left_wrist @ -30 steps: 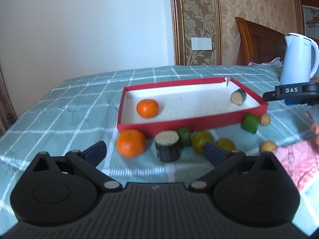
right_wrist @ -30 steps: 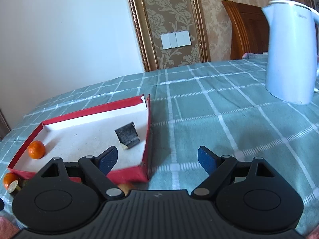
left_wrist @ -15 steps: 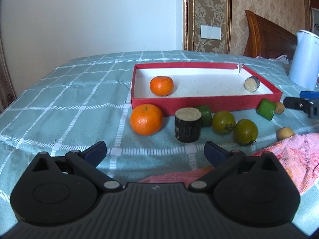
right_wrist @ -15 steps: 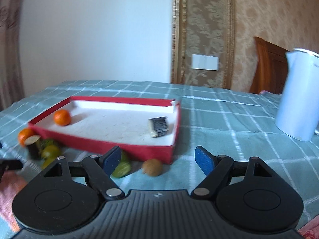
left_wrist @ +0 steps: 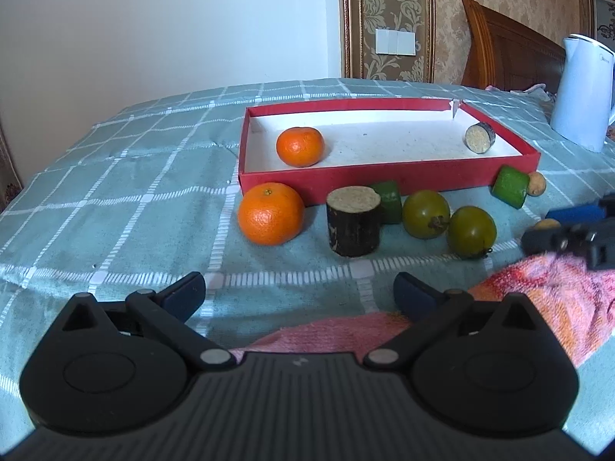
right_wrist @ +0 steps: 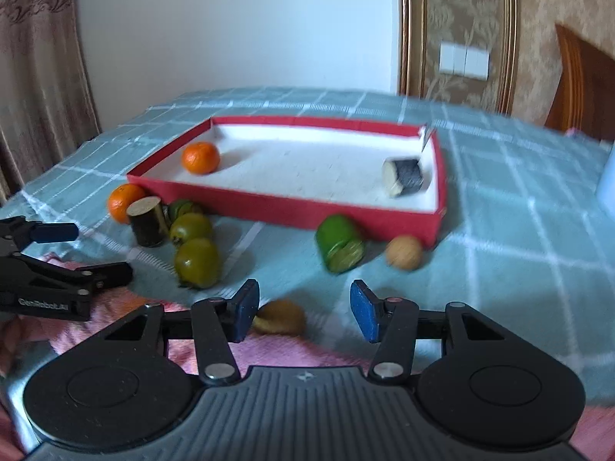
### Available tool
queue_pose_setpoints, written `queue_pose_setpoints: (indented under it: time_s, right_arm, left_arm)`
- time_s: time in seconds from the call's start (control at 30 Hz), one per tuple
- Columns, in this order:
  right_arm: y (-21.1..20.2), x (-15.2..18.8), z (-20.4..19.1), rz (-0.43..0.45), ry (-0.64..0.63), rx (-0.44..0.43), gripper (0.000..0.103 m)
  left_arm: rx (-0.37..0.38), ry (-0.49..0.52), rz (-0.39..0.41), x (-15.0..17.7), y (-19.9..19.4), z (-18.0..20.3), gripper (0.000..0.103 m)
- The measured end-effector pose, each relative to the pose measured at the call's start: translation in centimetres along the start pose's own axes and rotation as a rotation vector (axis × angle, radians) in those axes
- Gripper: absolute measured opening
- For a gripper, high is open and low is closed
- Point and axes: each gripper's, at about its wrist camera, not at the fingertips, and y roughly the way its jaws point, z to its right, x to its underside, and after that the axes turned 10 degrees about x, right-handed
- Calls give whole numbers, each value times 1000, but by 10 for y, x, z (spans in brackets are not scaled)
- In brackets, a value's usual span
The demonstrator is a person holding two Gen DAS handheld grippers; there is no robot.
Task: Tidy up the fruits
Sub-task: 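Grasp the small brown kiwi with the right gripper, then carry the kiwi into the tray and open the right gripper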
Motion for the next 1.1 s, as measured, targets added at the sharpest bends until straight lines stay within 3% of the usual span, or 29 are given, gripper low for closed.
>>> queue_pose_setpoints:
  time_s: [0.1,0.17,0.23,0.33,0.67,1.1]
  right_arm:
    - [0,5,-4,3,-4,21,51]
    - [0,5,-4,15,-6,26,41]
    - [1,5,-4,16,-10,23,39]
    - [-1,7,-6,32,-11,22,29]
    - [-3,10,-6,74,1,42,28]
    - [-5,-25,2,177,-4,95,28]
  left_arm:
    - [8,-13,-5,-1,1,-2,103]
    - [12,-20,-9,-2,1,-3,103]
    - [13,-22,-9,-2,1,-4,103]
    - [13,-22,-11,-2,1,-3,103]
    - [11,-24,-12,0,1,-4,103]
    - [18,-35,-16,0,2,-6,103]
